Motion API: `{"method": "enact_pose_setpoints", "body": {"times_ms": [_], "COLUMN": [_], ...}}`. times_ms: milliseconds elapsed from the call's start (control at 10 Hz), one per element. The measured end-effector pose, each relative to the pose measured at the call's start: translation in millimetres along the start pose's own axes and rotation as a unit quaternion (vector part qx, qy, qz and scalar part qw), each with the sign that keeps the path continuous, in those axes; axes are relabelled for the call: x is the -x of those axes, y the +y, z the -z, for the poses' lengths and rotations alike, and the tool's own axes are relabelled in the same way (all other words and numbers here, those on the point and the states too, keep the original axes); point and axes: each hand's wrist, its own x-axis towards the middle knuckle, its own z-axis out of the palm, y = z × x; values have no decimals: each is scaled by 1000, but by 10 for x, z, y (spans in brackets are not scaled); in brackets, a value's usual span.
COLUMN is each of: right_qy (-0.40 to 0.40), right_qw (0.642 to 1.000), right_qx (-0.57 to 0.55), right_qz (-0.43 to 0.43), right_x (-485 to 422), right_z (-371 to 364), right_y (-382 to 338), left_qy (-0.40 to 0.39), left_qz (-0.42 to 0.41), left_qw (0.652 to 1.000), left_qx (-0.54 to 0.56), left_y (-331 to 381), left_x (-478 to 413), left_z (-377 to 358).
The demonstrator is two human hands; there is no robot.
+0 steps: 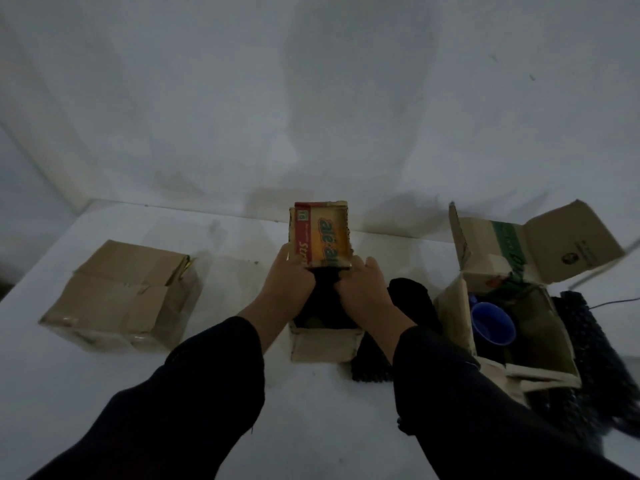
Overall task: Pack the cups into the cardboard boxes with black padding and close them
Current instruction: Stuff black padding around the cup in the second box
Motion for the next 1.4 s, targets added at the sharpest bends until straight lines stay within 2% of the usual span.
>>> {"method": "enact_pose_setpoints", "body": {"times_ms": [100, 200, 300, 400, 600, 800, 900, 1100, 1300, 1400], "right_qy": [11, 30, 63, 51, 1, -1, 14, 87, 111, 113], "right_qw": [1000, 997, 993, 992, 997, 998, 994, 964, 954, 948], "right_qx": [-22, -65, -86, -105, -68, -62, -102, -247, -263, -275], "right_qz": [-17, -29, -54, -50, -37, -25, -18, -48, -96, -114], "right_x": [9, 19, 0, -16, -9, 6, 52, 254, 506, 649], "right_z": [-41, -64, -95, -103, -58, -95, -122, -140, -189, -210], "right_y": [-19, -49, -78, -76, -86, -60, -6, 94, 229, 331], "left_qy": [-68, -82, -73, -63, -26, -47, -79, -73, -16, -18], "left_qz": [-174, -188, -218, -236, -261, -259, -242, -198, -237, -256], "left_qw": [901, 859, 866, 871, 877, 870, 864, 901, 924, 925], "left_qx": [-391, -468, -443, -426, -402, -417, -435, -380, -298, -279], "left_y": [-74, -56, -65, -116, -162, -179, -120, 27, 183, 355], "left_x": [-27, -23, -38, -70, -76, -101, -47, 108, 250, 361], "left_z": [-6, 36, 76, 61, 36, -18, 58, 158, -26, -120]}}
